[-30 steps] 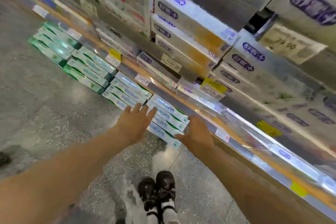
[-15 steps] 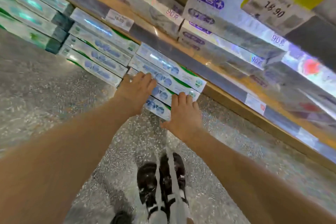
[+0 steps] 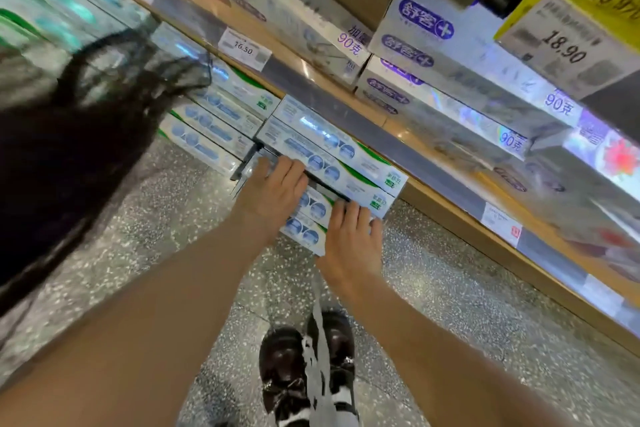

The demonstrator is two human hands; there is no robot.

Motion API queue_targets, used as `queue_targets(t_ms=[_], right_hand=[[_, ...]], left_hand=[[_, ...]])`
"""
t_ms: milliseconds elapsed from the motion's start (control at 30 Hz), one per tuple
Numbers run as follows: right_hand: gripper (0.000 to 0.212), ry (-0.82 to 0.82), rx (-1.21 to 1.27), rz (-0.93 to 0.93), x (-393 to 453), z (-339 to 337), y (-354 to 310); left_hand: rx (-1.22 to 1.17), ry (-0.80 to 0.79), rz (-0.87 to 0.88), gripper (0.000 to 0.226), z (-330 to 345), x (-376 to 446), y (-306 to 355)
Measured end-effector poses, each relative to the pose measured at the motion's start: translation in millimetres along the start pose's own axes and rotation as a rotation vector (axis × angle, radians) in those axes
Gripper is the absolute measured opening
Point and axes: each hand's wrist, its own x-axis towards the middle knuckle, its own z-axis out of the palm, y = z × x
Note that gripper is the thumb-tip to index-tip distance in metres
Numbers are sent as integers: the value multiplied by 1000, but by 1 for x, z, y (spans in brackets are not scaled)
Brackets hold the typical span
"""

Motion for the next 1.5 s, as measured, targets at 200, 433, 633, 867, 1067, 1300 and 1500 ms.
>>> queue_targets(t_ms=[200,433,633,867,1067,1300,1500], right_hand=[[105,-88,51,-76,-19,-50,21],[110,34,-62,-192,-40,-215,43],[116,259,-56,-388,-110,-417,26],[105,750,-27,-702,-195,-650,-4],[92,1142,-49,-1016,-302,-795,-27],[100,1409,-20,-1323,-423,-861,-78],[97,1139,743,-1429,-532,-844,-141]], left_hand=[[-128,-6,13,62,-34,-17,-16],[-304,-12,-52,73,-152,-85,-92],[-358,85,-201,66,-294,-232,-189],[-225,432,-534,88,-453,-450,-290],[-86,600,-837,89,-547,-610,-287],[36,720,-1218,80,-591,-768,-213],[-47,703,-1696,89,-574,-878,-128]])
